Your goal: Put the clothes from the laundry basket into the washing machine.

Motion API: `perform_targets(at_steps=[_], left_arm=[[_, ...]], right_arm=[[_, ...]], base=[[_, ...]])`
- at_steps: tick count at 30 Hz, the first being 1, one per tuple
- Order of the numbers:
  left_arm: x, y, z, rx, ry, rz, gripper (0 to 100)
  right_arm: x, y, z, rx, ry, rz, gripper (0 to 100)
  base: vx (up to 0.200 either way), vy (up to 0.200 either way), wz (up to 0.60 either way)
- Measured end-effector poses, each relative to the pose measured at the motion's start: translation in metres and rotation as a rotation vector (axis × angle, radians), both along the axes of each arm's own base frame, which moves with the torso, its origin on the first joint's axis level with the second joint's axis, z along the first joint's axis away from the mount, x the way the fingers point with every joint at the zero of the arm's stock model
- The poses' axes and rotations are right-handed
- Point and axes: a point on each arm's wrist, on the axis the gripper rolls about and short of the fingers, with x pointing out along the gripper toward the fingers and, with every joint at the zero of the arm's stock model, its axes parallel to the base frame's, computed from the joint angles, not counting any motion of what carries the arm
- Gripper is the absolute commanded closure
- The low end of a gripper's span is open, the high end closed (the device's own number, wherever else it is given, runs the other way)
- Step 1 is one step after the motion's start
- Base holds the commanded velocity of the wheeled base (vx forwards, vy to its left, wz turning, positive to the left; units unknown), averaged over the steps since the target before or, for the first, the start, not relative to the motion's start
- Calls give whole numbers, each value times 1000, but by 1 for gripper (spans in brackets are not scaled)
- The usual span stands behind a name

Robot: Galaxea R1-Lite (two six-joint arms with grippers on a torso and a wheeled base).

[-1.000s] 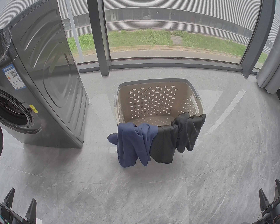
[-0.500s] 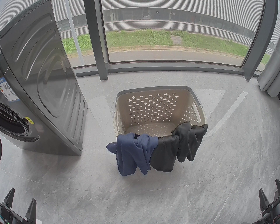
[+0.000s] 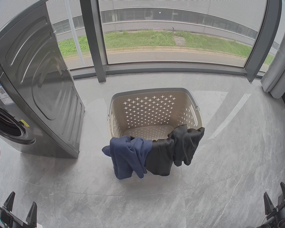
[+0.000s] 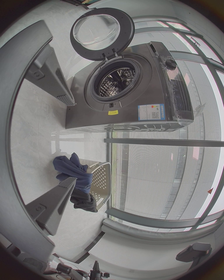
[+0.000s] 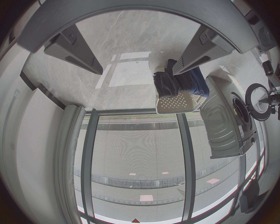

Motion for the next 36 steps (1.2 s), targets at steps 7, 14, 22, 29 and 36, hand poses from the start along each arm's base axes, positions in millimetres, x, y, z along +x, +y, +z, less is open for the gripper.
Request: perform_targets(at_steps=[7,14,22,29,36], left_arm=[[0,0,0,0,0,0,0],[0,0,0,0,0,0,0],[0,0,0,0,0,-1,0],[0,0,0,0,0,0,0],[0,0,0,0,0,0,0]], right_arm=[[0,0,0,0,0,0,0],[0,0,0,0,0,0,0],[0,0,0,0,0,0,0],[0,0,0,0,0,0,0],[0,0,0,0,0,0,0]], base=[[0,0,0],[0,0,0],[0,0,0],[0,-57,0],[0,-114,0]])
